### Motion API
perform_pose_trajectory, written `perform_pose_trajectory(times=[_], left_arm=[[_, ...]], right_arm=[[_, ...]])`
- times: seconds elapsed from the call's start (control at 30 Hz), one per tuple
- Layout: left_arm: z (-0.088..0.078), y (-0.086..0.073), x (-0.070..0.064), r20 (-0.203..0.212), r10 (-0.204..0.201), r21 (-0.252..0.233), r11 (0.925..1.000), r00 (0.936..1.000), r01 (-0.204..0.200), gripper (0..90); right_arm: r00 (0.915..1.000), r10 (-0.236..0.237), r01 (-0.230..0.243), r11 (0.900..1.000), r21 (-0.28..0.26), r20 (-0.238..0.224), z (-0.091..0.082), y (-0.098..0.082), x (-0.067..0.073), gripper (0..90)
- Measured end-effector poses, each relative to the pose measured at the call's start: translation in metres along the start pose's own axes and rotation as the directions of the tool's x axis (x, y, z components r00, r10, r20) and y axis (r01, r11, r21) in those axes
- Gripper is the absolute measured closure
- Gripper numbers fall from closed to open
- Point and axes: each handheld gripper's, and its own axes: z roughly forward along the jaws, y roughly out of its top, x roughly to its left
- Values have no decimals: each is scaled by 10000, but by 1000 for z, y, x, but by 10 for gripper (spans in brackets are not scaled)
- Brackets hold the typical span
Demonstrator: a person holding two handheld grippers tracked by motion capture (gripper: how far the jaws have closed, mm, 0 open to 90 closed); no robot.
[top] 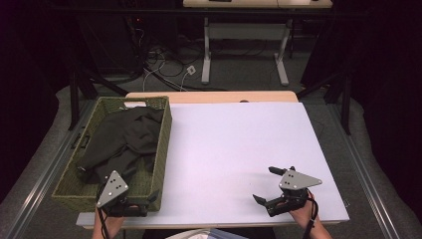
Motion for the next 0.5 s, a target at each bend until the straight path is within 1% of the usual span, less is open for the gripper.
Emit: perform_pose_trajectory(times=[0.5], left_arm=[[-1, 2, 1, 11, -109, -144, 9998, 9999, 109, 2]], right_arm=[[9999, 78, -78, 10000, 40, -80, 2, 0, 0, 0]])
